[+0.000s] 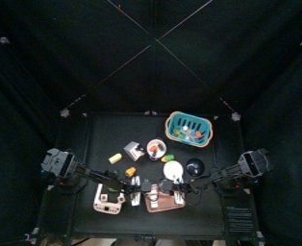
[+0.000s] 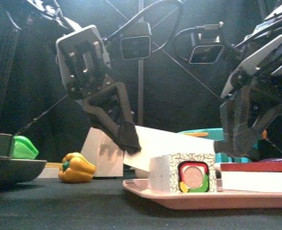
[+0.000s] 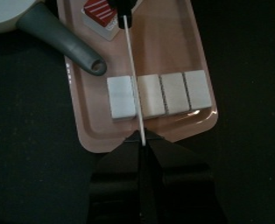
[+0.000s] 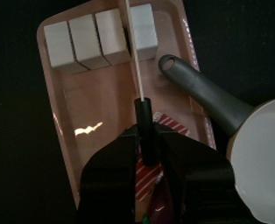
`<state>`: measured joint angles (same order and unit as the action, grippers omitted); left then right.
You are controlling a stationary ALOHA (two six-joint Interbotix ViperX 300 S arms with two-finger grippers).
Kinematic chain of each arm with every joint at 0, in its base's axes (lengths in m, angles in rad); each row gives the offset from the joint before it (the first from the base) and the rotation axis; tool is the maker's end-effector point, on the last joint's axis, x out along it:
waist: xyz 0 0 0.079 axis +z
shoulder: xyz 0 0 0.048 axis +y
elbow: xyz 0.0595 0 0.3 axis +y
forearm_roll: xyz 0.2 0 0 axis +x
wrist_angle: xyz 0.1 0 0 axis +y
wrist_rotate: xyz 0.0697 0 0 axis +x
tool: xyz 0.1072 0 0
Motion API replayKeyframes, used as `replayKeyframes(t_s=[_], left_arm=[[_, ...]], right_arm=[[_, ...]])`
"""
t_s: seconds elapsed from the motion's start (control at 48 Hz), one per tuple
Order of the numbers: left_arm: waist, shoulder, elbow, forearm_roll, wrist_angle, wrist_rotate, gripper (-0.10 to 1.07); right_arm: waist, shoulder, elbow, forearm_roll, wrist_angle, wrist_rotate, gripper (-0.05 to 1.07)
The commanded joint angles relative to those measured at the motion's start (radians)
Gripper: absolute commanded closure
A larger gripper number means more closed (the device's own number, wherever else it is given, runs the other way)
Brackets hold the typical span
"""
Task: Cut sushi piece
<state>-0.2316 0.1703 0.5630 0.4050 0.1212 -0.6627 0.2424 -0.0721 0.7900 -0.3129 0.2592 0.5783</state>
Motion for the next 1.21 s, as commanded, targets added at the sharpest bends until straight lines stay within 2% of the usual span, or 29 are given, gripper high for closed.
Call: replayKeyframes(t_s=[0.0, 0.292, 0.854, 1.188], left_arm=[[0.005, -0.006, -0.008, 0.008, -0.014, 0.003, 0.64], [0.005, 0.003, 0.021, 0.009, -0.083, 0.003, 0.67], [0.005, 0.051, 0.037, 0.011, -0.107, 0.003, 0.67], [0.005, 0.057, 0.069, -0.008, -0.155, 0.003, 0.67]], right_arm=[[-0.006, -0.014, -0.031, 0.003, -0.006, 0.002, 0.51], [-0.006, -0.014, -0.034, 0.003, -0.006, 0.003, 0.52], [-0.008, 0.014, -0.038, 0.005, -0.006, 0.005, 0.52], [-0.029, 0.015, -0.031, 0.017, 0.003, 0.005, 0.53]])
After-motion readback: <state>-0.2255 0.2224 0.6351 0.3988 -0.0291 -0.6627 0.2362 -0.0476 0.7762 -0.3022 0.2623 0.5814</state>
